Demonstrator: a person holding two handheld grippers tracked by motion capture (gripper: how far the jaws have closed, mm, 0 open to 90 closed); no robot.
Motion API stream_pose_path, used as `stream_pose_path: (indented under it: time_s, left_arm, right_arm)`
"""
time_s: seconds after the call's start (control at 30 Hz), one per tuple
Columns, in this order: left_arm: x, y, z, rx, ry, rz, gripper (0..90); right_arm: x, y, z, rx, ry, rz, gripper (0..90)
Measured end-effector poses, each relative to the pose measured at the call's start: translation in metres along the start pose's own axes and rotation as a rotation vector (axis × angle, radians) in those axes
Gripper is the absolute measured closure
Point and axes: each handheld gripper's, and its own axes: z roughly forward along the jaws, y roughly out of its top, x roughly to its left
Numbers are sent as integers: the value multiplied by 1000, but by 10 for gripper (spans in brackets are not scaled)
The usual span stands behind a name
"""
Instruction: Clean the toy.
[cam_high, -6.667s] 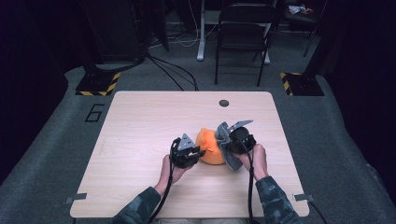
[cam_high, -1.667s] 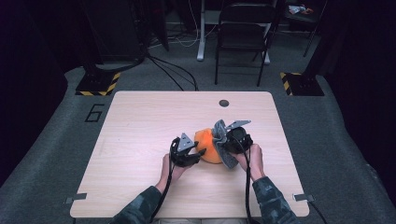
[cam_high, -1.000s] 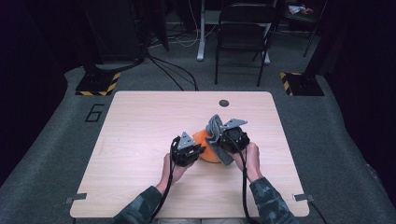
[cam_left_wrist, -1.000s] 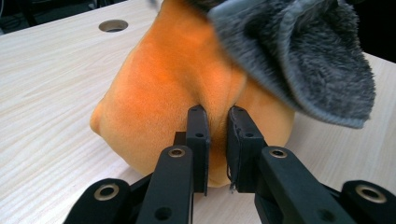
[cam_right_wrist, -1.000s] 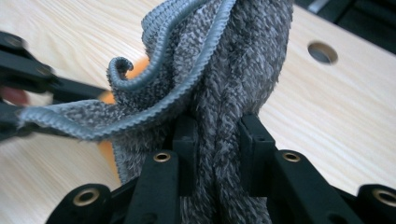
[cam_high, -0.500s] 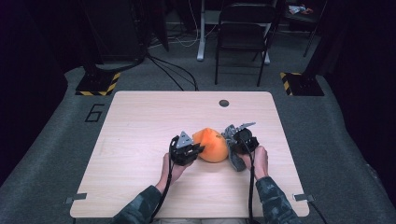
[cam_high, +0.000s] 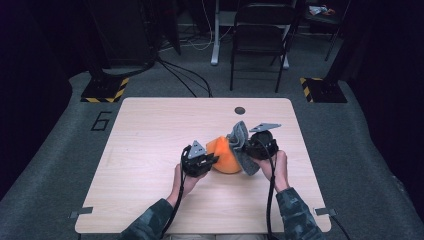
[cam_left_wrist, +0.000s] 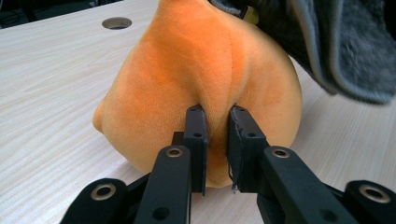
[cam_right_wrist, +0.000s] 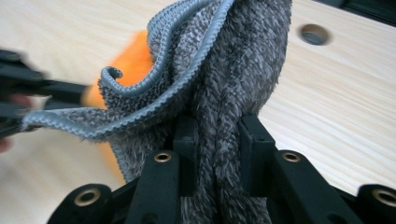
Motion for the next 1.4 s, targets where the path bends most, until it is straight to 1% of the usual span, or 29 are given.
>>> stream_pose_path:
  time_s: [0.03, 0.07, 0.1, 0.13, 0.17, 0.23, 0.27, 0.3, 0.33, 0.37, 0.43, 0.53, 0.57, 0.67, 0.73, 0.77, 0.83, 0.87, 0.93, 0.97, 1.0, 1.03, 1.17, 1.23, 1.27, 1.3, 1.33, 1.37, 1.4]
  left_arm:
    - [0, 0, 0, 2, 0, 1, 771]
    - [0, 0, 0, 7, -2, 0, 738]
    - [1, 0, 0, 8, -8, 5, 689]
    - [2, 1, -1, -1, -20, -1, 624]
    - [3, 2, -2, 4, -34, 11, 566]
    - [6, 2, -2, 22, 0, 48, 451]
    - [8, 0, -1, 21, -1, 36, 421]
    - [11, -1, 0, 36, -13, 24, 405]
    - [12, -4, 3, 40, -10, 12, 398]
    - [12, -5, 6, 60, -18, 17, 410]
    - [9, -8, 9, 61, -14, 22, 491]
    - [5, -8, 9, 60, 3, 44, 643]
    - [4, -8, 9, 56, 9, 42, 677]
    - [5, -8, 8, 56, 7, 40, 742]
    - [4, -8, 7, 42, 16, 35, 767]
    - [4, -7, 6, 38, 19, 37, 775]
    - [4, -6, 5, 28, 22, 34, 785]
    - [4, -5, 4, 34, 16, 34, 788]
    - [4, -5, 4, 21, 16, 25, 790]
    - [3, -4, 4, 20, 13, 25, 791]
    - [2, -4, 4, 19, 15, 31, 792]
    - [1, -3, 3, 22, 10, 27, 792]
    - [-3, -1, 3, 20, 8, 31, 792]
    - [-5, 0, 2, 22, 4, 27, 793]
    - [-6, 0, 2, 27, 1, 25, 793]
    - [-6, 0, 2, 29, 3, 19, 792]
    - [-5, 0, 3, 36, 3, 27, 792]
    - [-5, -1, 3, 39, 3, 12, 792]
    - [-3, -1, 4, 39, 0, 13, 792]
  right_arm:
    - [4, -1, 6, 35, -3, -25, 719]
    - [7, -4, 13, 50, -23, -46, 720]
    - [8, -7, 19, 60, -35, -50, 721]
    - [7, -10, 23, 67, -33, -33, 721]
    - [5, -11, 24, 58, -33, -21, 722]
    - [0, -13, 23, 63, -32, -17, 721]
    - [-1, -14, 22, 65, -33, -13, 722]
    - [-2, -15, 22, 69, -35, -9, 722]
    - [-4, -15, 23, 68, -33, -5, 722]
    - [-5, -16, 24, 68, -34, -1, 721]
    - [-6, -16, 25, 71, -35, 4, 721]
    - [-7, -17, 24, 68, -39, -1, 721]
    - [-7, -17, 24, 68, -41, 8, 721]
    - [-9, -15, 22, 61, -31, 4, 720]
    - [-7, -13, 19, 60, -36, 0, 719]
    - [-6, -12, 18, 52, -46, 3, 719]
    - [-5, -9, 13, 43, -51, -8, 719]
    - [-5, -7, 9, 28, -55, -15, 719]
    - [-5, -3, 4, 10, -56, -13, 719]
    - [-3, -2, 0, -5, -58, -6, 719]
    - [-2, 0, -3, -11, -53, -13, 719]
    - [1, 2, -5, -26, -57, -13, 719]
    - [15, 8, -13, -74, -54, -52, 717]
    - [21, 9, -13, -87, -45, -97, 717]
    - [25, 9, -10, -85, -46, -88, 717]
    - [27, 9, -6, -62, -54, -105, 716]
    - [27, 7, -2, -63, -75, -123, 716]
    - [28, 5, 1, -54, -84, -112, 717]
    - [26, 3, 5, -41, -94, -127, 716]
